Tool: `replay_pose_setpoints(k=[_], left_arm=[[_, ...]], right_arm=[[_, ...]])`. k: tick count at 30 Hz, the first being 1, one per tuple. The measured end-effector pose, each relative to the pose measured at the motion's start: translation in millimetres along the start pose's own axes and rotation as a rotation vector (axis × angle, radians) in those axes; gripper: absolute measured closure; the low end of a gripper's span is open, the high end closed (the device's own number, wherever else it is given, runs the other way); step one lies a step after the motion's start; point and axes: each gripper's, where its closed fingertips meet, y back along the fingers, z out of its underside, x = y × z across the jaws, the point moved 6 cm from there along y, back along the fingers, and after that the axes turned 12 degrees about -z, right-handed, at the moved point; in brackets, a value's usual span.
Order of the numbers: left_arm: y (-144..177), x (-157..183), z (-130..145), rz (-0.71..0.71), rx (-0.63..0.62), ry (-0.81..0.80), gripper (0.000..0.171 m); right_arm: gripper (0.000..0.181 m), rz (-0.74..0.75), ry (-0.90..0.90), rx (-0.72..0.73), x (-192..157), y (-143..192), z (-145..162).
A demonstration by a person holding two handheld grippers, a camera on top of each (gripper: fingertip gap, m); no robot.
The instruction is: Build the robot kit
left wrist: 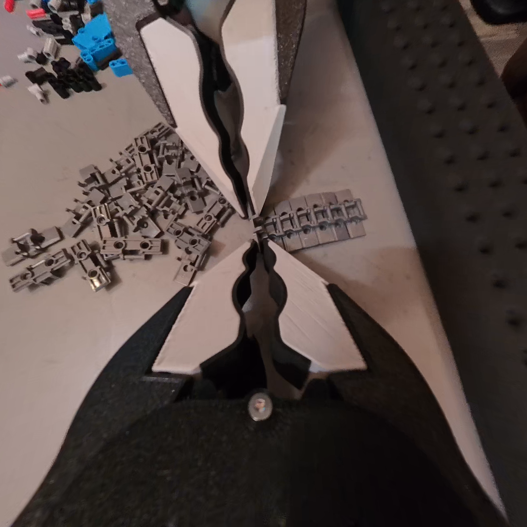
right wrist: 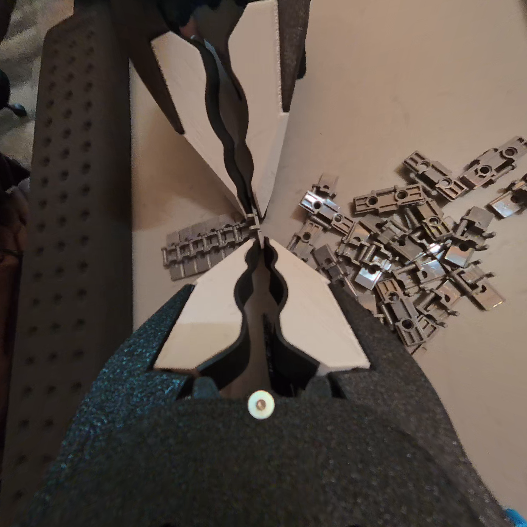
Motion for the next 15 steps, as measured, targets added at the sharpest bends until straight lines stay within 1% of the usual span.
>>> replay_pose_setpoints(k=[2,4,7,10,12,14,15], left_arm=[[0,-3,0,0.054,-0.011,0.066,0.168],[0,-5,1,0.085,-0.021,0.107,0.166],[2,-5,3,0.102,-0.025,0.117,0.157],[4,-5,5,0.097,-0.025,0.122,0.156],[5,-5,6,0.091,-0.024,0.122,0.156],[6,-5,6,0.090,-0.025,0.123,0.156],[6,-6,6,0.091,-0.026,0.126,0.156]], right_arm=[[0.177,-0.011,-0.016,0.037,0,1,1],[0.177,-0.001,0.008,0.039,-1,1,2],[0.170,0.013,0.034,0.062,-1,6,1],[0.173,0.046,0.035,0.095,0,13,0],[0.181,-0.012,0.062,0.131,-11,15,-3],[0.181,-0.095,0.105,0.157,-27,12,-9],[0.181,-0.094,0.123,0.154,-31,8,-11]])
